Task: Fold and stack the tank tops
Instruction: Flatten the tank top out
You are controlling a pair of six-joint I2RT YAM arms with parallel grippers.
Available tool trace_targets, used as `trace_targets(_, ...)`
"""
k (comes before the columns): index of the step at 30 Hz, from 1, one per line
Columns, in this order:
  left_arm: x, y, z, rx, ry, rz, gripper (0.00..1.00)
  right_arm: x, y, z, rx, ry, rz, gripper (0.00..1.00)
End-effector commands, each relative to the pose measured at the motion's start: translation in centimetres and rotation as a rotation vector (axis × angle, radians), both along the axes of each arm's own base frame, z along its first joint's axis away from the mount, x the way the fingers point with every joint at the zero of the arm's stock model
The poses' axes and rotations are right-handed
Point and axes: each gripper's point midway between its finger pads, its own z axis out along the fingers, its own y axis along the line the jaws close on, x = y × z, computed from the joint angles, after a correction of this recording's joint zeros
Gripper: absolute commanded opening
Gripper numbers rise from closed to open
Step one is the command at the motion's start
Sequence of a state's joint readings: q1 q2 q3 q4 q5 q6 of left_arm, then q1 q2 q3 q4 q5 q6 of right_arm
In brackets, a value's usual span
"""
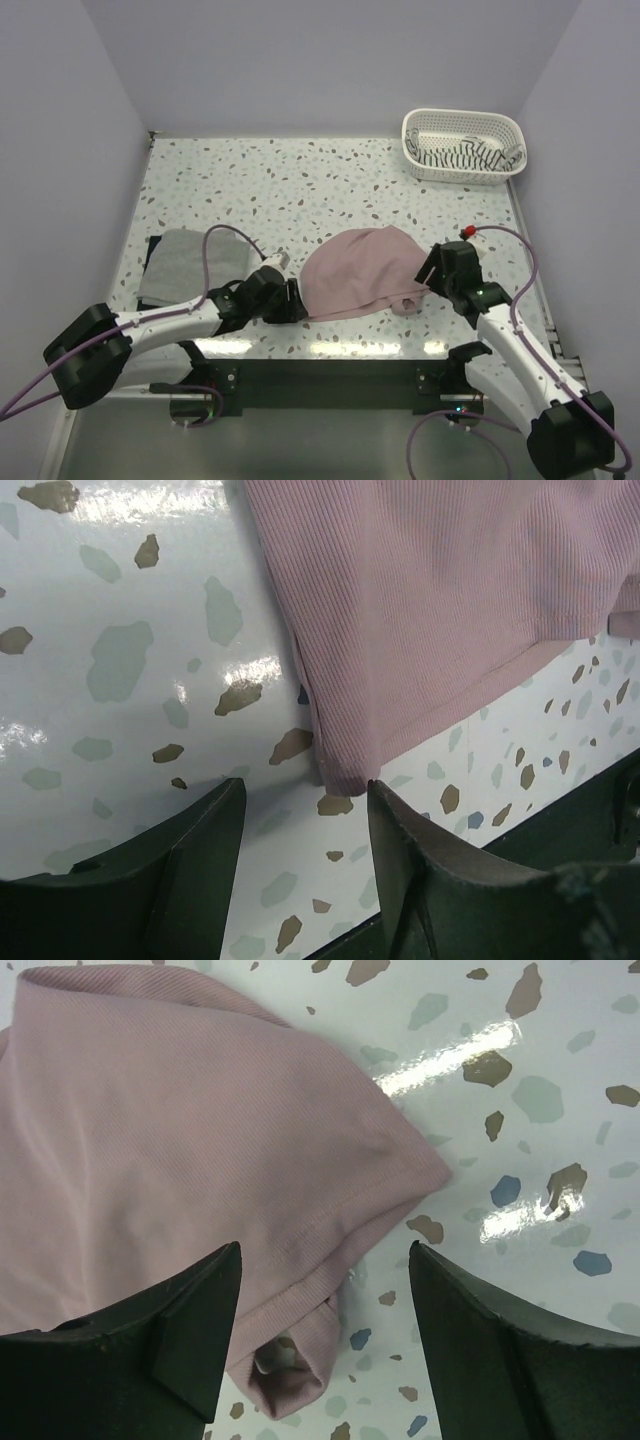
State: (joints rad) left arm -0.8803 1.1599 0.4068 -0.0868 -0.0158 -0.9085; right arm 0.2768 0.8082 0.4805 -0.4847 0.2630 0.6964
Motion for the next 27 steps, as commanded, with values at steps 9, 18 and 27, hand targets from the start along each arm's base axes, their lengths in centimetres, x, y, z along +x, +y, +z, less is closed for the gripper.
trace_targets(9,2.4,-1.4,0.6,0.001,-0.041,0.069,0.51,1.5,-1.7,1.4,-0.058,-0.059,-0.103,0.71)
trace_targets(18,2.2,-3.1,0.8,-0.054,-0.042,-0.008,0.45,1.6,-3.0,1.0,-0.119,-0.032,-0.145,0.72)
trace_targets(27,2.2,-2.8,0.9,-0.026,-0.045,0.0,0.19,2.1,-4.0,-0.8,-0.107,0.041,-0.186,0.72)
